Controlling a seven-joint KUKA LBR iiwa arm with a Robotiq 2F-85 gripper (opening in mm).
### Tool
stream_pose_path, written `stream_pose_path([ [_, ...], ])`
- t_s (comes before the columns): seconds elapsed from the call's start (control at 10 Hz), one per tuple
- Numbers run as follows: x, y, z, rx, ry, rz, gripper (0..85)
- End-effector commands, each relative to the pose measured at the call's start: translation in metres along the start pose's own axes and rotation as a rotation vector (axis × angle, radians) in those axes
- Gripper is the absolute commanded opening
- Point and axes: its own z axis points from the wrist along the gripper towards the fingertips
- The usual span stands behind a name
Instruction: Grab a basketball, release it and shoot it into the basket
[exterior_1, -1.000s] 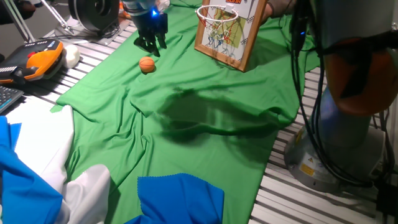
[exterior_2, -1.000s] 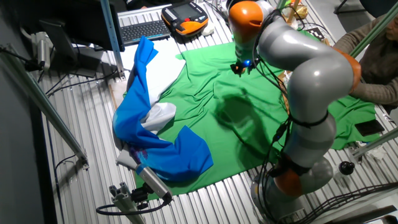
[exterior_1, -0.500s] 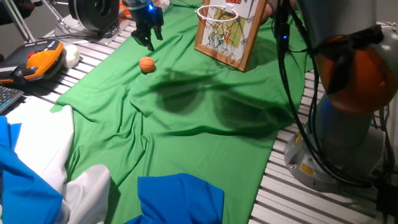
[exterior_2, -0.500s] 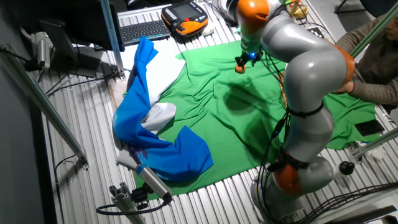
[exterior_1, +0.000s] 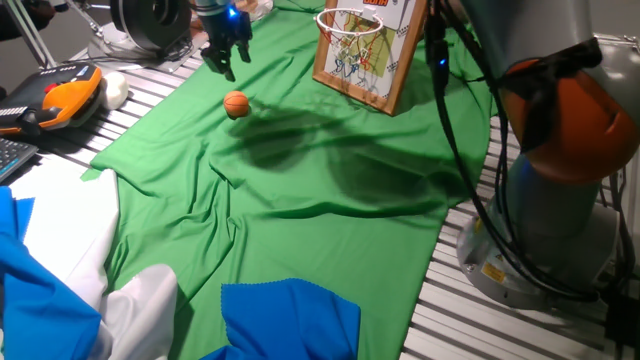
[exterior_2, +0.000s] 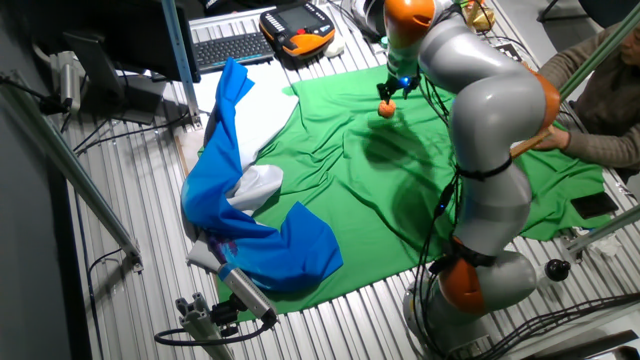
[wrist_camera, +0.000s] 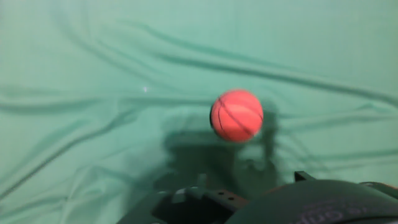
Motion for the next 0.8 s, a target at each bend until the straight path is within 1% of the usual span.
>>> stream_pose_path([
  [0.0,-0.0005,0.0005,0.0006,-0.002,-0.005,0.000,68.0],
  [0.1,0.0008,0.0017,0.0011,-0.009,-0.041,-0.010,51.0],
  [0.2,0.0008,0.0017,0.0011,-0.007,-0.089,-0.024,51.0],
  [0.4,0.0008,0.0017,0.0011,-0.020,-0.115,-0.014,51.0],
  [0.5,0.0008,0.0017,0.0011,-0.018,-0.144,-0.008,51.0],
  [0.6,0.0008,0.0017,0.0011,-0.017,-0.170,-0.005,68.0],
  [0.7,0.0008,0.0017,0.0011,-0.020,-0.187,0.001,68.0],
])
